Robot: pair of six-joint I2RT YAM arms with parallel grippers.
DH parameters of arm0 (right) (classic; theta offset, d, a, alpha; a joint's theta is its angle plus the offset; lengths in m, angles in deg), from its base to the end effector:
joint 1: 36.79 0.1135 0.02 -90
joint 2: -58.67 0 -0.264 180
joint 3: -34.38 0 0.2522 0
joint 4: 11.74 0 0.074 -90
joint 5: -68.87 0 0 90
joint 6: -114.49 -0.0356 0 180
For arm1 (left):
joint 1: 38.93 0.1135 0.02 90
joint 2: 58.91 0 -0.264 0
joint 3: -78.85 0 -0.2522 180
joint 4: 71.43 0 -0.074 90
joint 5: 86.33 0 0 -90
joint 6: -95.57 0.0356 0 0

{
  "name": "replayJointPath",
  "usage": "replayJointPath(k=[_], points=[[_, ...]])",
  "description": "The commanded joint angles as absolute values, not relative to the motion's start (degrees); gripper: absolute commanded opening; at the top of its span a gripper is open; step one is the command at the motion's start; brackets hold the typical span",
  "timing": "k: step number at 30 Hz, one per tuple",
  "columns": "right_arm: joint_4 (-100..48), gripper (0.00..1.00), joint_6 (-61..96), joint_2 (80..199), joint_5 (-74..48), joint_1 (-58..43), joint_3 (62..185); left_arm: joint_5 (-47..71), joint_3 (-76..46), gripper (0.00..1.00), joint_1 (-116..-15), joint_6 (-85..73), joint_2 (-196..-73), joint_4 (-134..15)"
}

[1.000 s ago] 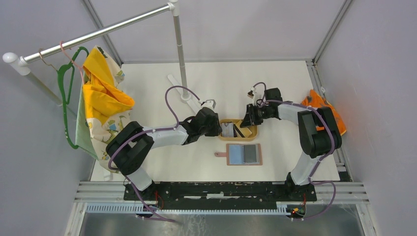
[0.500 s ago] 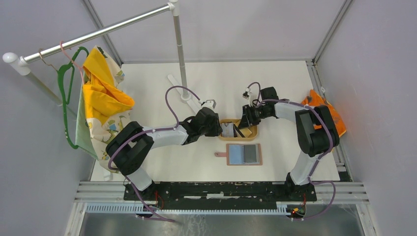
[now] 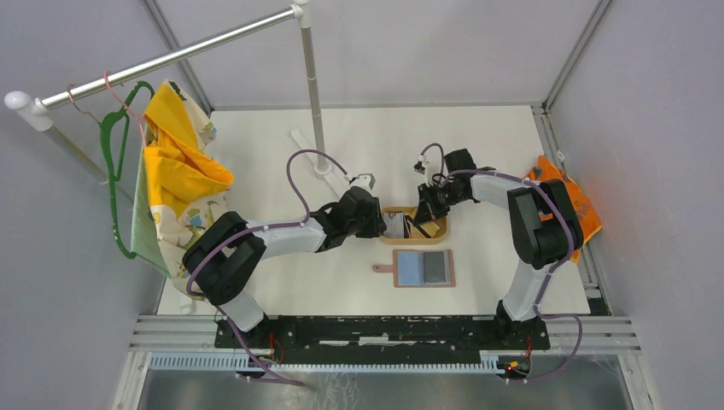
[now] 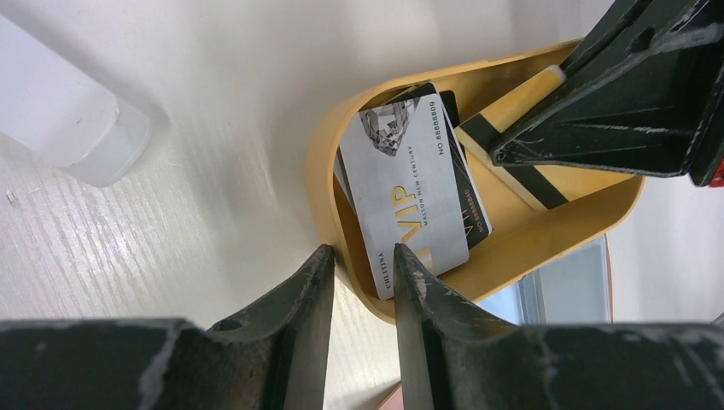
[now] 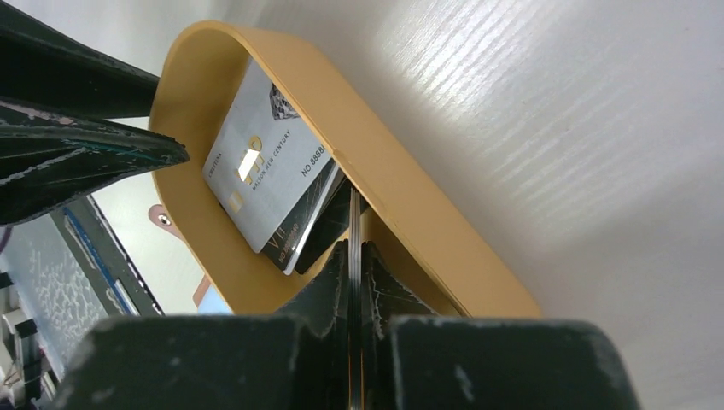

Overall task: Put the credit cards into the card holder
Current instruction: Pick up the credit card from the storage box.

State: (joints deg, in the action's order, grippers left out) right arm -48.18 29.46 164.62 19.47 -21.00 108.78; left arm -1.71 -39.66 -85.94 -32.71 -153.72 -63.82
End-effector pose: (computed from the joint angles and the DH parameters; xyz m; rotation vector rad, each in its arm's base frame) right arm 0.3260 0.1163 0.1417 -0.6652 2.5730 1.0248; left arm 0.2313 -0.2432 0.1663 0.1298 2.3691 -0.6515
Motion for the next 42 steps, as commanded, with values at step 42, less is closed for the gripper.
replayJointPath(k=[42], points=[[-42.0,0.28,22.8,159.9,34.5,-30.8,105.7,0.2,-40.4,0.38,-86.3,-31.7,-148.1,-66.7]])
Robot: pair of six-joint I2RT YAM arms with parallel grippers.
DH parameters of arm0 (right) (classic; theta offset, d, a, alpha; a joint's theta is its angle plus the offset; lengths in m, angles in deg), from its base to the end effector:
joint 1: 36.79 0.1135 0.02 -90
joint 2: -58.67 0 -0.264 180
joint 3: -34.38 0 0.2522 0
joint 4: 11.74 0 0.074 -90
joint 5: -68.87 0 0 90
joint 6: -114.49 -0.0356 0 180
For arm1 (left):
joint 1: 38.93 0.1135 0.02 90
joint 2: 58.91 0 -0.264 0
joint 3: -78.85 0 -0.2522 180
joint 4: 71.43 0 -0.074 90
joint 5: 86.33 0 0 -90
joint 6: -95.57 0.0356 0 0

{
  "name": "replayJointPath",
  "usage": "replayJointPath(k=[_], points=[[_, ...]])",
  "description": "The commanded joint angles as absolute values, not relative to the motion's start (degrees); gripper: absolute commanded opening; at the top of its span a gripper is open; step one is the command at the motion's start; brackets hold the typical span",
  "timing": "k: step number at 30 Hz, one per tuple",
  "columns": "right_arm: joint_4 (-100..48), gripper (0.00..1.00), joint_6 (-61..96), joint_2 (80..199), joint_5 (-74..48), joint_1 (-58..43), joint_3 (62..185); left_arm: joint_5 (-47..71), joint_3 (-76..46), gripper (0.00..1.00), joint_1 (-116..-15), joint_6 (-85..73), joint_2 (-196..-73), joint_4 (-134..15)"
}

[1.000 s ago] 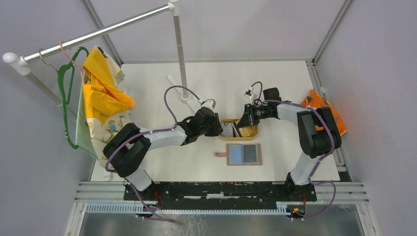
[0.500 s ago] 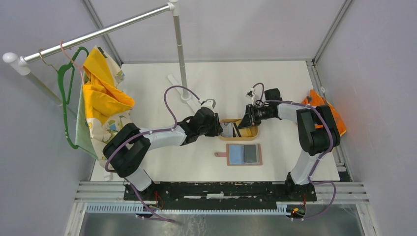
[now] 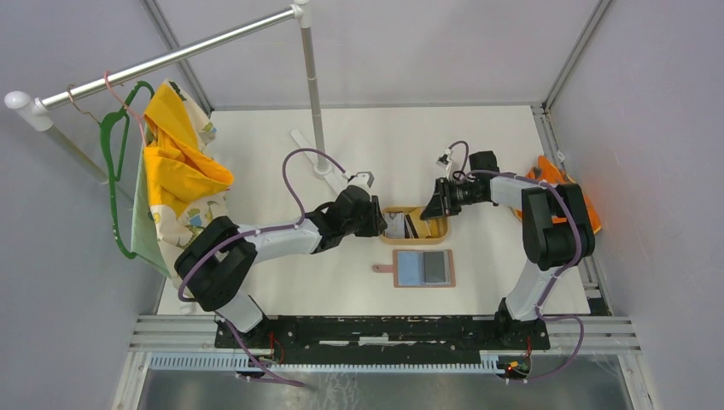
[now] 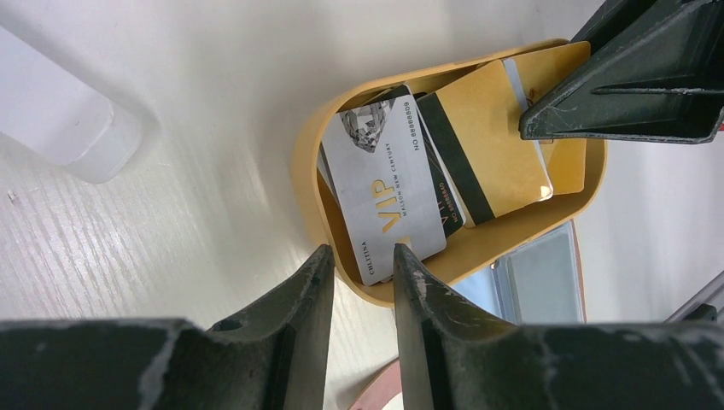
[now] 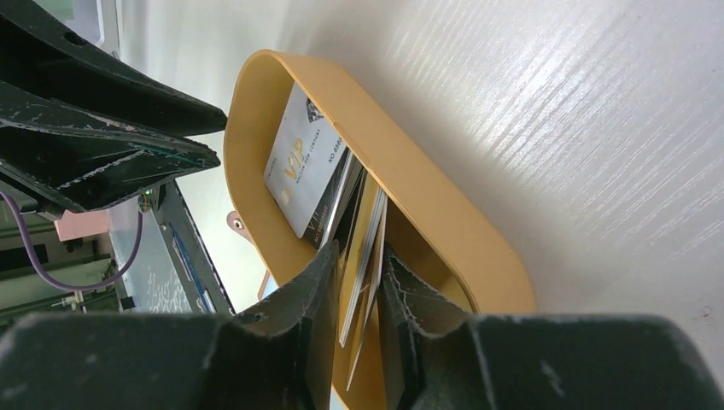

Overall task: Put the credit cards into the card holder
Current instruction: Pick up the credit card from the storage box.

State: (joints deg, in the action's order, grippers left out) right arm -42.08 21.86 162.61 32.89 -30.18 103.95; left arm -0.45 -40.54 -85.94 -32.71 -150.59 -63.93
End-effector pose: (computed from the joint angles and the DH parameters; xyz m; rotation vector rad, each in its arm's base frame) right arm 0.3268 0.0669 0.1415 -0.3704 2.4741 1.3077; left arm 0.2265 -0.2392 0.1790 0.1378 2.3388 -0.7023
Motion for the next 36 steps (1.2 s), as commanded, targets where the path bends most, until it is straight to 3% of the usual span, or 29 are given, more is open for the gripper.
replayJointPath(k=[1,8,10,15,22,25,30,36], points=[[-41.9,0.28,22.8,159.9,34.5,-31.0,105.7,0.2,-40.4,0.38,-86.2,-31.6,-148.0,-66.7],[-42.1,0.26,22.6,159.3,34.3,-32.4,105.7,0.2,-40.3,0.38,-86.3,-31.5,-147.7,-66.4],[-42.2,0.23,22.7,159.0,33.9,-32.7,105.6,0.2,-40.4,0.38,-86.1,-31.5,-147.5,-66.4],[-42.4,0.04,22.8,158.3,32.2,-33.4,105.6,1.0,-40.8,0.38,-86.2,-31.2,-146.3,-67.2],[-43.3,0.0,26.2,152.0,27.6,-34.7,105.8,5.3,-45.9,0.38,-86.3,-30.8,-140.1,-75.2],[-41.9,0.0,27.9,147.8,29.0,-35.4,104.2,8.5,-49.0,0.46,-86.2,-31.1,-137.3,-81.4],[-34.9,0.0,27.0,141.3,38.2,-35.5,98.8,16.7,-54.7,0.71,-86.2,-32.1,-134.3,-96.0],[-5.4,0.0,6.6,134.4,50.0,-35.1,85.8,23.7,-58.0,0.79,-86.2,-33.0,-136.2,-108.9]])
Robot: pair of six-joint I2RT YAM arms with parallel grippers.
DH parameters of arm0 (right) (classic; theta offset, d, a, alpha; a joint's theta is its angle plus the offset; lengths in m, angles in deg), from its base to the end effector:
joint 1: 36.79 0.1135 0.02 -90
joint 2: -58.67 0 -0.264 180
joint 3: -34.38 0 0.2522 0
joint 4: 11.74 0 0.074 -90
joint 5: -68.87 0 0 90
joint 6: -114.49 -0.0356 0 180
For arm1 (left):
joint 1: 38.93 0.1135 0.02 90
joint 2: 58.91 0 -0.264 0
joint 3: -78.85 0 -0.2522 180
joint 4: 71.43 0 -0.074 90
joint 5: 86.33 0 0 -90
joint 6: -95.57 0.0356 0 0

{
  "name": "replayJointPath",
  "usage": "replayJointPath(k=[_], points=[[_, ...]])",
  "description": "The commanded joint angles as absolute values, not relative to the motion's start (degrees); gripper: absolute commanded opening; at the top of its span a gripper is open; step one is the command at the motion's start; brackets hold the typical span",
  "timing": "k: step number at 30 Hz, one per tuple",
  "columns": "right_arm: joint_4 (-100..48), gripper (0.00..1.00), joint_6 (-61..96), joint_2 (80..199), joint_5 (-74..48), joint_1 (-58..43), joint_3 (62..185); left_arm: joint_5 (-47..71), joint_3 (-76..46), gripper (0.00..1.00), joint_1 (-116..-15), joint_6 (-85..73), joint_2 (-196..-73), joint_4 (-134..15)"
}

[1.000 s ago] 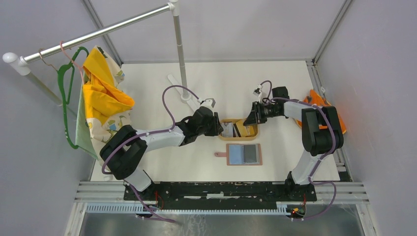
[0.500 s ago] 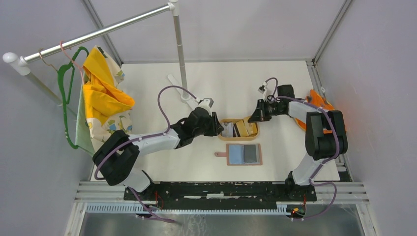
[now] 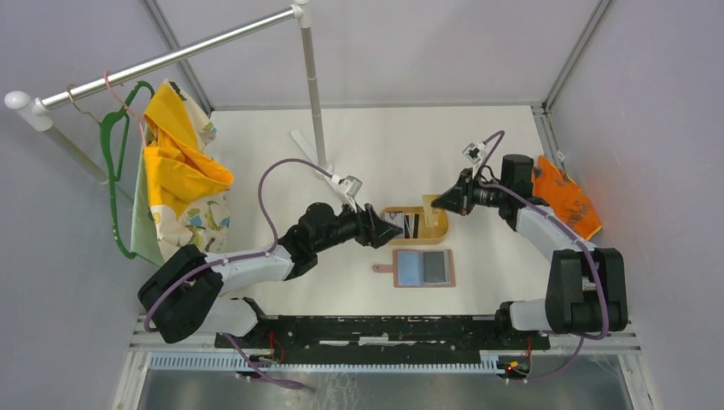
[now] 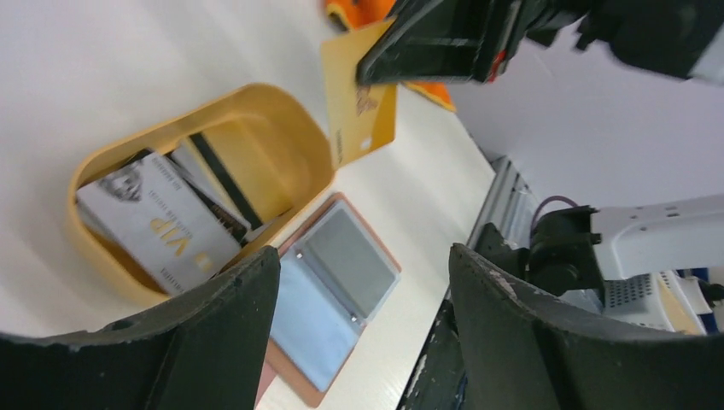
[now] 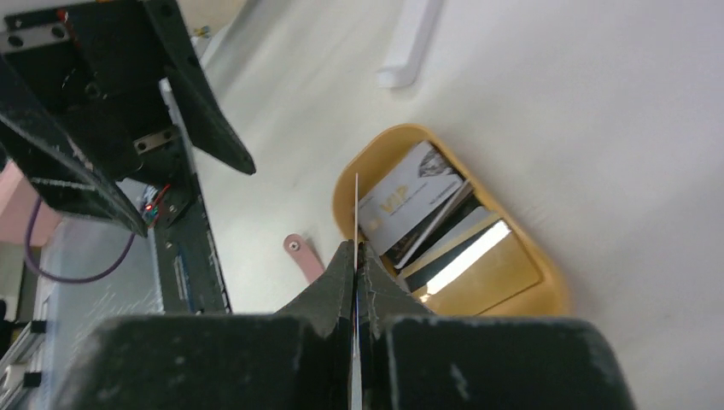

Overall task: Put the credit cards into the card holder
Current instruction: Pick up the credit card from the storage box.

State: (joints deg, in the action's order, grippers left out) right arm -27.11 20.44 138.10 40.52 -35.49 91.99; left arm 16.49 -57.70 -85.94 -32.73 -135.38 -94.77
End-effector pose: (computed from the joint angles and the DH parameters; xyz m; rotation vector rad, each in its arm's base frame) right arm 0.2773 0.0376 0.2243 -0.5397 1.9963 1.2278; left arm 0.1830 -0.2079 0.2145 0.3255 1.8900 -1.2495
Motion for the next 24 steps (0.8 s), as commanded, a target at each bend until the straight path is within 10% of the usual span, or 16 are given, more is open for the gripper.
replayJointPath(k=[1,11,24], points=[[-1.7,0.0,4.2,133.8,50.6,-34.8,84.0,25.0,-57.7,0.78,-86.2,-33.2,-137.4,-110.1],[2.1,0.0,2.0,133.0,52.8,-29.7,82.7,28.6,-56.6,0.76,-86.1,-36.9,-147.4,-119.9],[-11.1,0.0,15.6,133.4,56.4,-24.5,86.8,38.4,-52.4,0.38,-84.3,-34.0,-149.7,-116.6]])
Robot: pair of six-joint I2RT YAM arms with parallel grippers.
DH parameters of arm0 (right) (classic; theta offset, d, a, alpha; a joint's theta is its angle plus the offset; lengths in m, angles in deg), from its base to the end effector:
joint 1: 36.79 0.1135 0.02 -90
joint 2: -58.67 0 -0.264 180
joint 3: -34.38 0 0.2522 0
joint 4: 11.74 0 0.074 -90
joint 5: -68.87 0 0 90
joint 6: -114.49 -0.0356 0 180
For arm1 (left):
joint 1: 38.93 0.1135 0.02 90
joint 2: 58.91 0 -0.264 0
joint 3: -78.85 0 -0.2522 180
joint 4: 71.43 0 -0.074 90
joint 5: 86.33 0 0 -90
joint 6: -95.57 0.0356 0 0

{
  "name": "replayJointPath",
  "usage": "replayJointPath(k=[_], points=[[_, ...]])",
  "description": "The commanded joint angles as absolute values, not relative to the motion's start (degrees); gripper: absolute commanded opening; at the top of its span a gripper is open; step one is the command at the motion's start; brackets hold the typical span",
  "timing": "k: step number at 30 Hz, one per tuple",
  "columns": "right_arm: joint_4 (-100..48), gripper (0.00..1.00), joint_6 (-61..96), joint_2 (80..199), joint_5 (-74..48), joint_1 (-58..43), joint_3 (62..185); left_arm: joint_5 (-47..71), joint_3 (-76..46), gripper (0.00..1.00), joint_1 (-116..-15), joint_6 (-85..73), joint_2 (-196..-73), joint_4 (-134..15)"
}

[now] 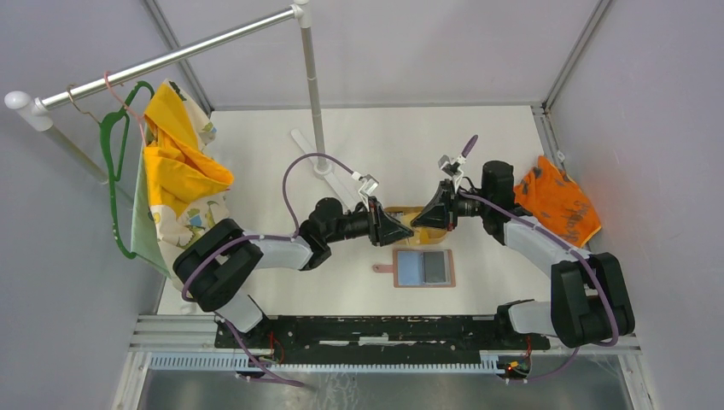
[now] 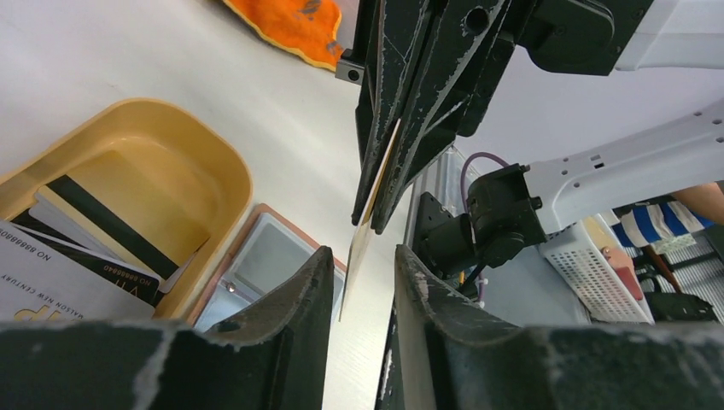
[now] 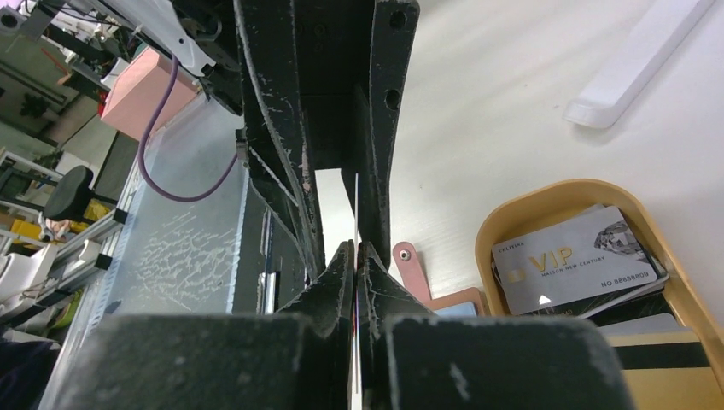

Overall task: Put the credit cards into the card holder
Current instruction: Pick up the credit card from the storage box.

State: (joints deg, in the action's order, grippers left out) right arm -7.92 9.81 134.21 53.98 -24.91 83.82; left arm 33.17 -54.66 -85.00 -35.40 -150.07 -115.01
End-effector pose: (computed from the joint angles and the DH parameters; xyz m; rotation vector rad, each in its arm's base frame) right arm 0.2449 0.0867 0.2267 -0.8527 1.7571 1.5663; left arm 0.2022 -0.2352 0.1981 0.5369 1.7523 -1.5376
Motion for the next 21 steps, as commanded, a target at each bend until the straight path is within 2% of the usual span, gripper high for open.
replayJointPath(k=[1,9,14,16,18,21], points=[[-11.2,0.0,15.7,133.5,56.3,-24.4,86.8,39.0,-52.4,0.36,-84.3,-33.2,-149.5,-115.6],[-13.3,0.0,18.1,133.7,56.2,-23.9,87.3,40.6,-50.9,0.16,-84.3,-28.8,-147.7,-108.5],[-16.9,0.0,22.3,133.6,55.9,-22.9,88.1,40.9,-49.6,0.16,-84.3,-28.1,-147.6,-106.5],[-19.2,0.01,24.8,133.8,55.5,-22.6,88.6,41.0,-49.6,0.05,-84.3,-28.0,-147.3,-106.4],[-22.7,0.07,28.3,133.9,54.9,-22.4,89.4,40.8,-49.8,0.02,-84.3,-27.7,-146.9,-106.3],[-27.7,0.32,33.3,133.8,53.1,-22.3,90.9,39.9,-50.8,0.02,-84.2,-26.6,-145.8,-105.8]])
